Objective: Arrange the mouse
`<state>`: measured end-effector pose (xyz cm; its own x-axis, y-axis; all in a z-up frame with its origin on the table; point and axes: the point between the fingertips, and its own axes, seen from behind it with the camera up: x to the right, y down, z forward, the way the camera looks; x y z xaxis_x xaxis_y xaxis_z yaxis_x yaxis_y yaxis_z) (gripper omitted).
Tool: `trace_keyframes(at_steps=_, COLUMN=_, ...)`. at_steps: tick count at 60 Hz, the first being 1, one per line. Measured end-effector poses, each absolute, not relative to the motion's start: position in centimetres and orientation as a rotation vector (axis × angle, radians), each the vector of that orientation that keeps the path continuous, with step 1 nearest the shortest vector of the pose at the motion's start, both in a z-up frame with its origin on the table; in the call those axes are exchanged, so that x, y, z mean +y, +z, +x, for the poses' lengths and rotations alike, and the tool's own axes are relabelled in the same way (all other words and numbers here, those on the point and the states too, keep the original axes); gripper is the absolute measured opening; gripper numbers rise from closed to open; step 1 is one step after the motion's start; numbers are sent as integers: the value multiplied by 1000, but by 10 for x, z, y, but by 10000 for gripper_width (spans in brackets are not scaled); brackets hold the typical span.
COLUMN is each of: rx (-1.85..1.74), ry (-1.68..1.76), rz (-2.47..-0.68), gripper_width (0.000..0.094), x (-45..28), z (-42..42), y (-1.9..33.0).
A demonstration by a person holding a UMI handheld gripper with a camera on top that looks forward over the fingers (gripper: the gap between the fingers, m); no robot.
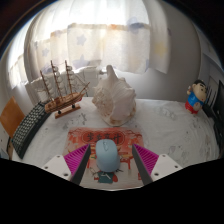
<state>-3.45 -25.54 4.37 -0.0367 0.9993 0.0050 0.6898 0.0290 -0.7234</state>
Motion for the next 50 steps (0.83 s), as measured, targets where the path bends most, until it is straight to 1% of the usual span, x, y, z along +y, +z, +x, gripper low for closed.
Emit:
trace_keyframes(at_steps=11, rx=-1800, ry=740, rz=-1782, gripper_width=853, x=-237, z=52, y=147)
trace_keyframes(at_steps=15, rx=-1796, ry=694, rz=-1776, gripper_width=856, x=-221, z=85, y=175)
trace_keyframes(at_steps=20, rx=-1800, ry=614, rz=-1742, gripper_width=855, x=-197, z=118, y=202)
trace_keyframes(at_steps=25, rx=-1777, ry=603, rz=-1740, gripper_width=857, x=-191, z=140, y=219)
trace_keyframes(at_steps=30, rx=-1757, ry=640, rz=-1773, gripper_width=854, x=-192, z=158, y=229)
trace_keyframes(at_steps=34, rx=-1754, ry=656, rz=-1759, gripper_width=855, x=-192, z=163, y=238)
trace_keyframes(at_steps=50, rx=-1755, ry=642, rz=-1761, gripper_width=848, x=-195, z=172, y=230)
